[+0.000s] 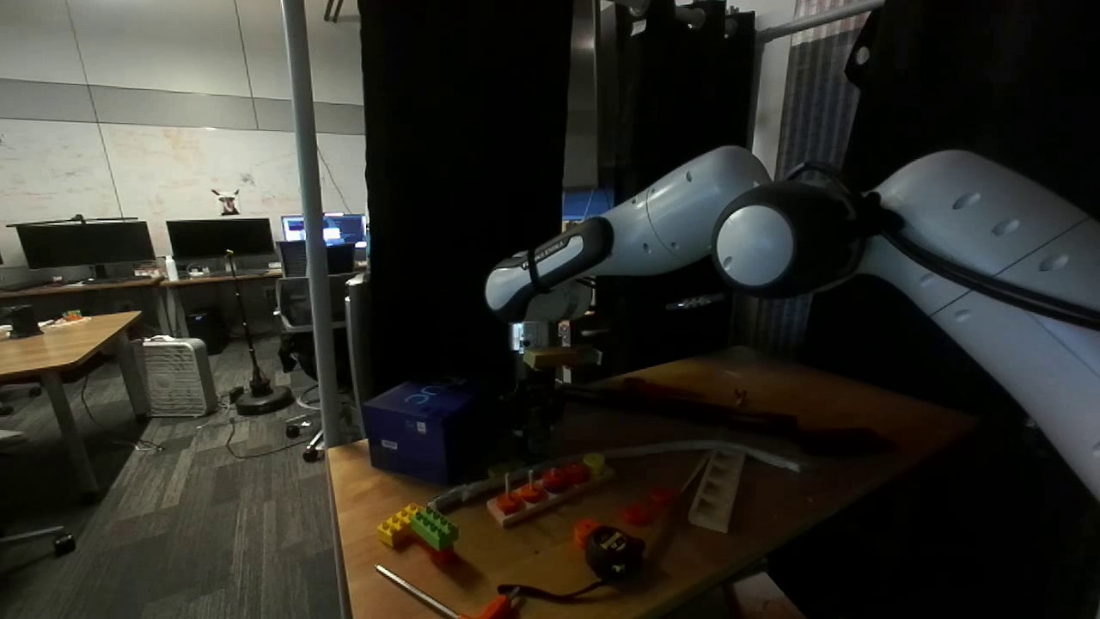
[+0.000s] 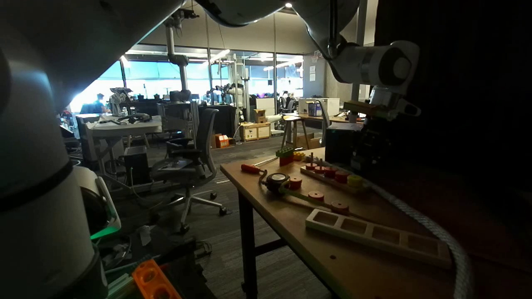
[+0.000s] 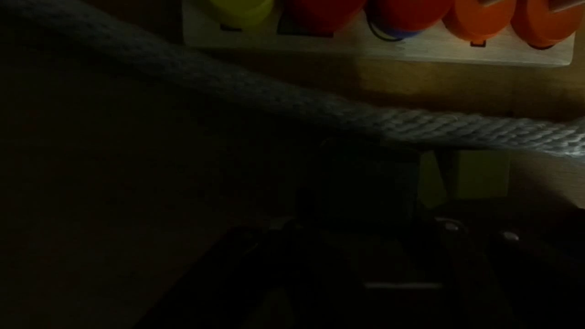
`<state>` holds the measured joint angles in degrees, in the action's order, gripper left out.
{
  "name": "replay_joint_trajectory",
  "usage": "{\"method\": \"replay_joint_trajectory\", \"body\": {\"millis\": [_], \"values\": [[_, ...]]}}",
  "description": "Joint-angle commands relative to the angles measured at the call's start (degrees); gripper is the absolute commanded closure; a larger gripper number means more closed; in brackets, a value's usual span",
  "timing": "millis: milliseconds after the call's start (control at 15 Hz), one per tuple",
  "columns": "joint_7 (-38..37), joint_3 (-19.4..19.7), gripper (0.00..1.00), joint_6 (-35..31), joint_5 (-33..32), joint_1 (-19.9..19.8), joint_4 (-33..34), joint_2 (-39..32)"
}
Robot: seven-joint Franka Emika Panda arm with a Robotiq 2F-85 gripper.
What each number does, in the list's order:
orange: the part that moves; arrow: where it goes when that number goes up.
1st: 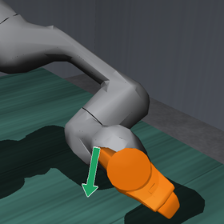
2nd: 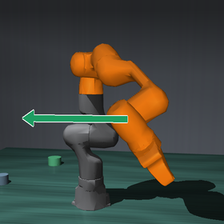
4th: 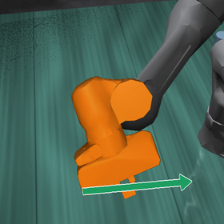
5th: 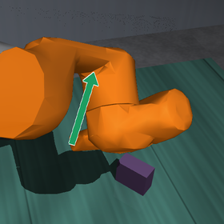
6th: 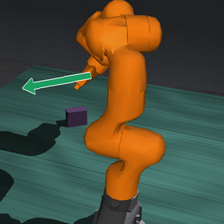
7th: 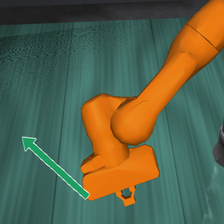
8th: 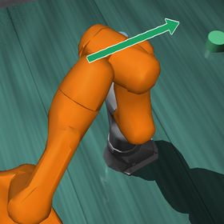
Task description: Move the object forward near the blue box
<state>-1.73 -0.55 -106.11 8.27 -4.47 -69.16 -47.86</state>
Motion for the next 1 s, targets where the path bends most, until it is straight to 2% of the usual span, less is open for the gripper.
{"method": "replay_joint_trajectory", "body": {"millis": [0,200,267,533,933], "values": [[0.41,-0.85,0.24,2.32,1.49,-0.74,3.58,-1.62],[0.25,-0.85,0.03,2.68,1.59,-0.79,3.9,-1.82],[0.23,-0.84,0.0,2.85,1.57,-0.79,4.01,-1.9],[-0.85,-0.46,0.0,3.65,0.95,-0.12,3.96,-1.16],[-7.14,0.99,0.0,3.81,-2.32,4.65,-0.56,7.49]]}}
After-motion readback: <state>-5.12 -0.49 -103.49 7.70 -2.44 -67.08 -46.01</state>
